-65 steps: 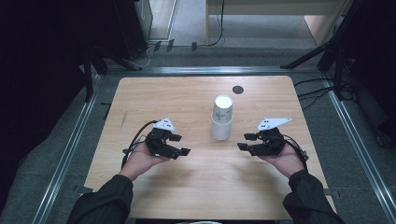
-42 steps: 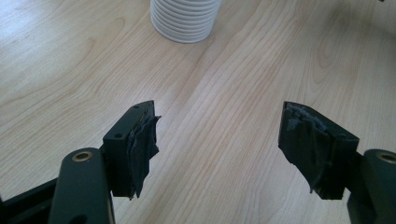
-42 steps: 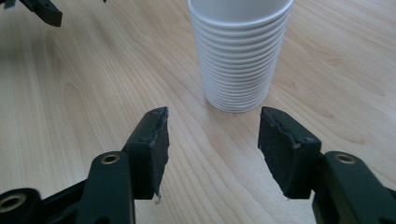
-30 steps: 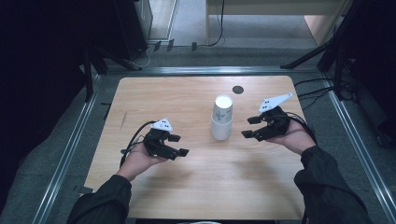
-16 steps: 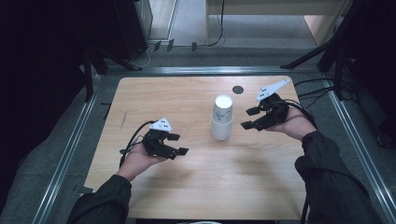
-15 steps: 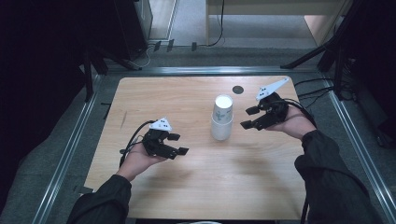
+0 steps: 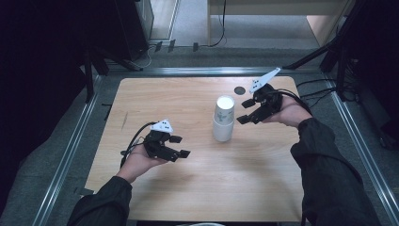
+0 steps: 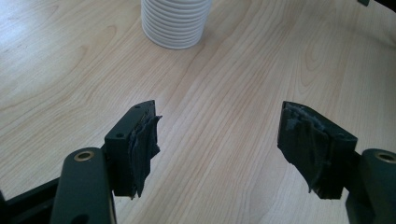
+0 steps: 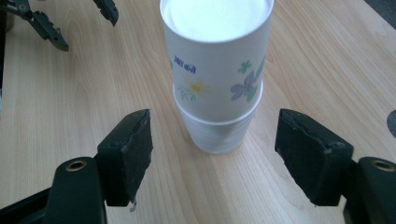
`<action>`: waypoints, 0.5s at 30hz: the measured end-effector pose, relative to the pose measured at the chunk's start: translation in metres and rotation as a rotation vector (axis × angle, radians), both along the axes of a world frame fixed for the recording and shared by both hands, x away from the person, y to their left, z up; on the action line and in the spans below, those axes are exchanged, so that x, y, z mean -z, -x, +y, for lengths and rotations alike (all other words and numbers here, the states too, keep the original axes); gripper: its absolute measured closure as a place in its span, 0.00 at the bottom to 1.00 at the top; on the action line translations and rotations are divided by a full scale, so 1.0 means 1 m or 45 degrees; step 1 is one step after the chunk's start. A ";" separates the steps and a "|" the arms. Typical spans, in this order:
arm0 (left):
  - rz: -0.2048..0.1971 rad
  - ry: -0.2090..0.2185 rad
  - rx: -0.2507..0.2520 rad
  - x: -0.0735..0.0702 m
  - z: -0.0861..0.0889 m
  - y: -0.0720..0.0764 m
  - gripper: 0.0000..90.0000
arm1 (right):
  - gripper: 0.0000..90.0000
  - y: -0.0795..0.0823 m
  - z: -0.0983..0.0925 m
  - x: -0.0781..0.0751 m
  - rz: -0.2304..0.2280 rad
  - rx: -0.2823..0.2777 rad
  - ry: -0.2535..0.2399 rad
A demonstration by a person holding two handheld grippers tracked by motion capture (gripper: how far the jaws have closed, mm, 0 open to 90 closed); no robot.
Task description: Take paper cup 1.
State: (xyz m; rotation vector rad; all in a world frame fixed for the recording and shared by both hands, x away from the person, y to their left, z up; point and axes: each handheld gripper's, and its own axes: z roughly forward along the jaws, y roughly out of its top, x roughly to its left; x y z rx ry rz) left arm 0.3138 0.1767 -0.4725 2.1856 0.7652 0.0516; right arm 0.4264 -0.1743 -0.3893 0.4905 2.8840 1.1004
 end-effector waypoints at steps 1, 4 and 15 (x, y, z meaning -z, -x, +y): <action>0.001 0.000 -0.001 0.000 0.000 0.000 0.32 | 0.31 -0.001 0.001 -0.001 -0.007 -0.007 0.008; 0.000 0.004 0.001 0.000 0.000 0.000 0.32 | 0.30 -0.003 0.006 -0.003 -0.011 -0.003 0.018; -0.003 0.010 0.012 -0.001 0.000 0.000 0.32 | 0.28 -0.011 0.034 -0.008 -0.023 -0.067 0.073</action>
